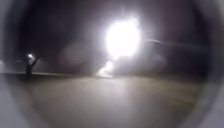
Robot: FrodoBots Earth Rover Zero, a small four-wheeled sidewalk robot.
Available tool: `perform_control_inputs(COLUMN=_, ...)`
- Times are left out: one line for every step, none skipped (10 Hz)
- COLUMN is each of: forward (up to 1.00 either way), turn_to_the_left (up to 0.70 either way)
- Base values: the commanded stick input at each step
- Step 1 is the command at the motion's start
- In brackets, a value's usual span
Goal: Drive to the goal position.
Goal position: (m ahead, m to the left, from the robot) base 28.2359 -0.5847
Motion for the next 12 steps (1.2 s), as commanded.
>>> perform_control_inputs(forward=1.0, turn_to_the_left=0.04)
perform_control_inputs(forward=1.0, turn_to_the_left=0.04)
perform_control_inputs(forward=1.0, turn_to_the_left=0.04)
perform_control_inputs(forward=1.0, turn_to_the_left=0.03)
perform_control_inputs(forward=1.0, turn_to_the_left=0.03)
perform_control_inputs(forward=1.0, turn_to_the_left=0.03)
perform_control_inputs(forward=1.0, turn_to_the_left=0.03)
perform_control_inputs(forward=1.0, turn_to_the_left=0.03)
perform_control_inputs(forward=1.0, turn_to_the_left=0.03)
perform_control_inputs(forward=1.0, turn_to_the_left=0.03)
perform_control_inputs(forward=1.0, turn_to_the_left=0.02)
perform_control_inputs(forward=1.0, turn_to_the_left=0.02)
